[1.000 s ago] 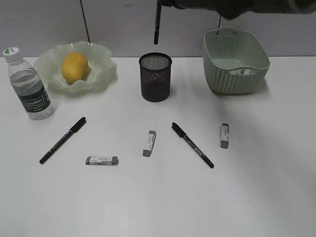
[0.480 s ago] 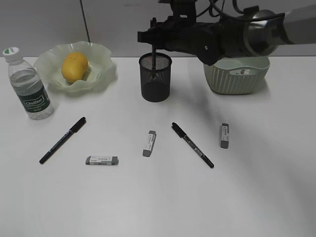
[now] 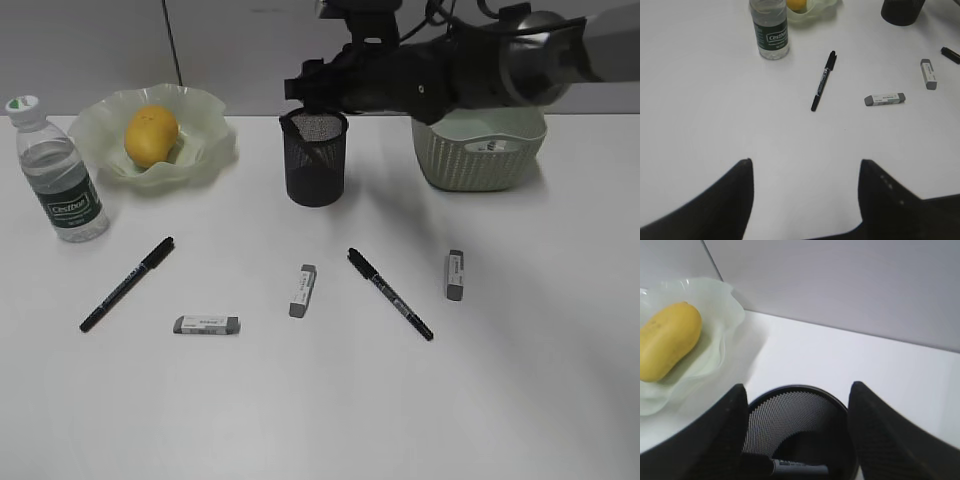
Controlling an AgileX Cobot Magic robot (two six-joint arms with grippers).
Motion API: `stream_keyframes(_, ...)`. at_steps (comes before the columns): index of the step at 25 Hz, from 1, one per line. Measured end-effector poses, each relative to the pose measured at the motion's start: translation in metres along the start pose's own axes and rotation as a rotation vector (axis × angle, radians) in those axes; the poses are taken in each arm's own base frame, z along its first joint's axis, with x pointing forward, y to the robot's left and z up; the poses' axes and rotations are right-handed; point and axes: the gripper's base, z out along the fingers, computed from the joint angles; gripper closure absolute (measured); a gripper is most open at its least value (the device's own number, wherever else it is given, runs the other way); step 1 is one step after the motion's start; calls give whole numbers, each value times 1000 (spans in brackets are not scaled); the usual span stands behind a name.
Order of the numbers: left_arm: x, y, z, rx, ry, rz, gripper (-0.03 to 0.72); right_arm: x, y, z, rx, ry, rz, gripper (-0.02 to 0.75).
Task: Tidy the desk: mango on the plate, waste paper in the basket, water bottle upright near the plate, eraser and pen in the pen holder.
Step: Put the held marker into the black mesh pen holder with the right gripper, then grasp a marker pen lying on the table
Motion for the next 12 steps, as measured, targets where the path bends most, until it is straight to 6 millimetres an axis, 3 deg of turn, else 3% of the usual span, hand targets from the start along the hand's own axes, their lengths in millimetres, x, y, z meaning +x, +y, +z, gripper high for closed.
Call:
stream_keyframes(5,0,0,0,0,0,0,190,-23,1,-39,69,177,-25,235)
stream_keyframes(12,0,0,0,0,0,0,190,-27,-3,-100,153,601,-150,235)
